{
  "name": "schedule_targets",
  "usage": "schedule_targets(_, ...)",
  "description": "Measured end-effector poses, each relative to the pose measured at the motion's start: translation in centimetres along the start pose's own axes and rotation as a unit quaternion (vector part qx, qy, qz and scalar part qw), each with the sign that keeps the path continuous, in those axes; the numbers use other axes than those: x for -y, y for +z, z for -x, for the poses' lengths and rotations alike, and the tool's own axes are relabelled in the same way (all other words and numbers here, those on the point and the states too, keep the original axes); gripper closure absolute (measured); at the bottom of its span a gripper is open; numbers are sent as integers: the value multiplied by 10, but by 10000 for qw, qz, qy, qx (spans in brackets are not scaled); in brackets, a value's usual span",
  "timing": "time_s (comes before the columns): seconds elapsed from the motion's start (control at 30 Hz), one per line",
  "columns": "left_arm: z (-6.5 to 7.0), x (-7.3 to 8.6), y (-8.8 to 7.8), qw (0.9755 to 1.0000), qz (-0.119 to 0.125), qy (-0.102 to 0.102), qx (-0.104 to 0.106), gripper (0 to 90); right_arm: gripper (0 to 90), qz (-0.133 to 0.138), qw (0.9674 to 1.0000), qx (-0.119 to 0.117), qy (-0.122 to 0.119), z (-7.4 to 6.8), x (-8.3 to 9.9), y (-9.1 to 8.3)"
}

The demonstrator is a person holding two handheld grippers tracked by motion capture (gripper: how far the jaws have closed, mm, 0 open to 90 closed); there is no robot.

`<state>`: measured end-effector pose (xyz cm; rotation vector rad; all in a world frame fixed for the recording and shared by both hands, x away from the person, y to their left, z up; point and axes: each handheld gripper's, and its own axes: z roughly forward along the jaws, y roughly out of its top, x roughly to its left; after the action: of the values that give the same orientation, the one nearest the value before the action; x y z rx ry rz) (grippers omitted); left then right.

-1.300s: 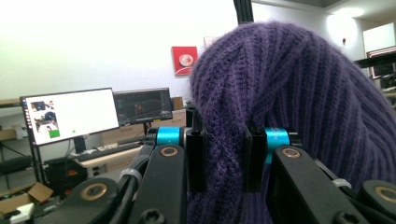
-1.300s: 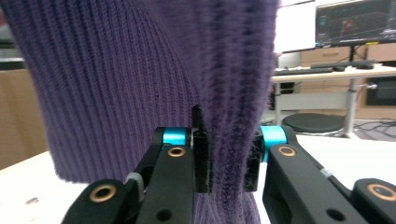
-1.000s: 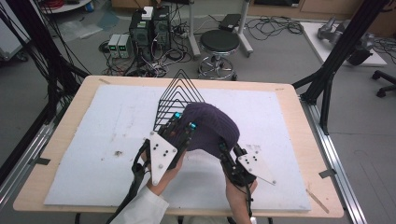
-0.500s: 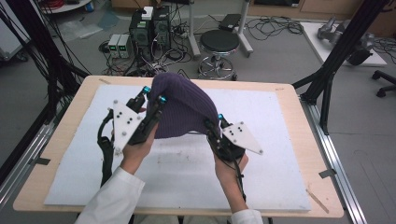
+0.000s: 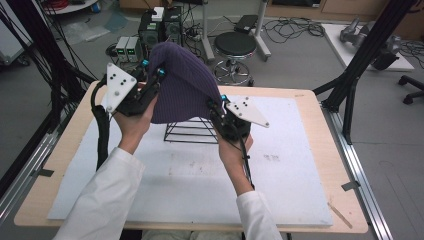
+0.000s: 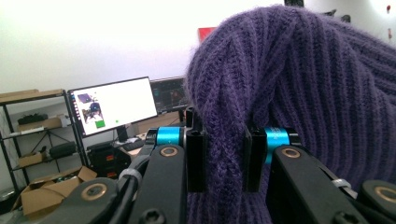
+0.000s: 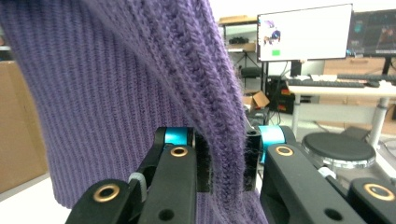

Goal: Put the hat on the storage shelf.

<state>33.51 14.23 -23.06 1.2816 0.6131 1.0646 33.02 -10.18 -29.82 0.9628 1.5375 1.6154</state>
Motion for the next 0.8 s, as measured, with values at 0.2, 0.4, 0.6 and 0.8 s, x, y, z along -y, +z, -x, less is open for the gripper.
schedule_targets(0.2,-10,-4,20,10000,-25,-7,-4,766,818,-19,10000,42,-43,5,-8,13)
schedule_targets(0.4,-17,-6,29,10000,20,-96,-3,765,817,38,10000,13,-39,9,-17,21)
schedule_targets(0.6,-16,-8,27,9998,153,-46,-89,764,813,181,9998,36,31,10,-20,25)
schedule_targets(0.8,-17,-17,28,9991,369,90,-177,757,813,308,9995,119,-5,7,-26,27)
